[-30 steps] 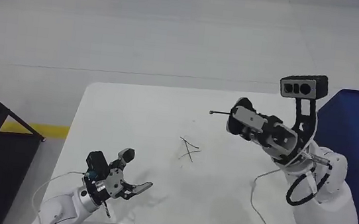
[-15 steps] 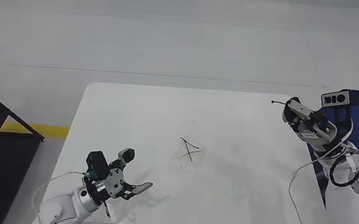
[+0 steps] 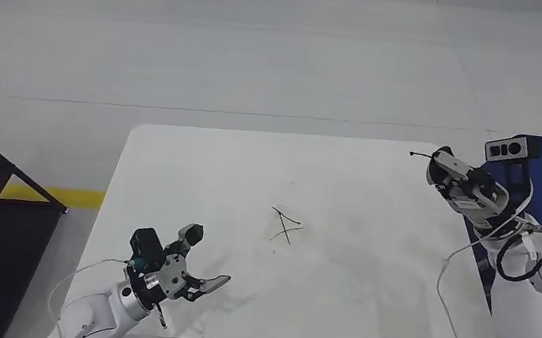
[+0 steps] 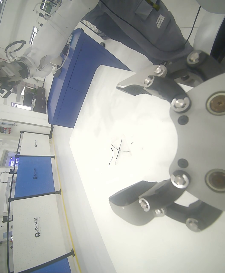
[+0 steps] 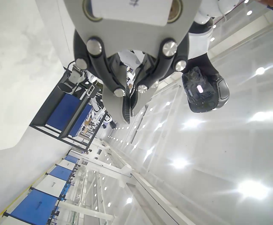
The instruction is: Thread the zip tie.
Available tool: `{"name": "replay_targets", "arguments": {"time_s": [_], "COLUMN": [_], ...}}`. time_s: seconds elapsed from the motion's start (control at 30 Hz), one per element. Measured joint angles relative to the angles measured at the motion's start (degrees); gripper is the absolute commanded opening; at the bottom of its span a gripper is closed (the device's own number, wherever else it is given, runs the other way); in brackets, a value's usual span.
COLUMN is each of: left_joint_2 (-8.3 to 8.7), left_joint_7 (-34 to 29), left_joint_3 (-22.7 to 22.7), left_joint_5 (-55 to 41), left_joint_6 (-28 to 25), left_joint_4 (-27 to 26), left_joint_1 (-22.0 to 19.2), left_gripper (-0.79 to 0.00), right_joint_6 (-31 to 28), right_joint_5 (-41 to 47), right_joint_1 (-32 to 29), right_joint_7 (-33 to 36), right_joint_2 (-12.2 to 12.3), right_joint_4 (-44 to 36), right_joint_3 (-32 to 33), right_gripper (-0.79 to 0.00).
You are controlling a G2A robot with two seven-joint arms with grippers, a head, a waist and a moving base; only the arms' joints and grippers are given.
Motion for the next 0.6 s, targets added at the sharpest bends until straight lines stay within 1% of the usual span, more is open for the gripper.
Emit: {"name": "replay_targets", "arguments": {"time_s": [0.1, 0.2, 0.33, 0.4, 0.47, 0.6], "left_joint_2": [0.0, 0.0, 0.0, 0.0, 0.0, 0.0], "left_joint_7": [0.0, 0.0, 0.0, 0.0, 0.0, 0.0], "left_joint_3": [0.0, 0.0, 0.0, 0.0, 0.0, 0.0], "left_joint_5": [0.0, 0.0, 0.0, 0.0, 0.0, 0.0], "left_joint_6": [0.0, 0.0, 0.0, 0.0, 0.0, 0.0], "left_joint_4": [0.0, 0.0, 0.0, 0.0, 0.0, 0.0], "left_joint_1": [0.0, 0.0, 0.0, 0.0, 0.0, 0.0], "left_gripper": [0.0, 0.0, 0.0, 0.0, 0.0, 0.0], "right_joint_6": [-0.24, -1.17, -3.56, -2.85, -1.76, -3.68], "right_joint_5": [-0.46, -3.15, -3.36, -2.01, -0.89, -1.36], "right_joint_1": [-0.11, 1.12, 4.6, 6.18, 7.47, 9.1], "right_joint_7": [-0.59, -2.56, 1.97, 3.23, 4.26, 9.32], "right_joint_2": [-0.02, -0.1, -0.19, -0.25, -0.24, 0.04], "right_joint_4": [0.18, 3.38, 10.05, 13.33, 15.19, 17.94], "right_joint_3": [-0.08, -1.76, -4.48, -5.28, -5.56, -5.58], "right_gripper": [-0.785, -0.785, -0.785, -0.785, -0.785, -0.785]}}
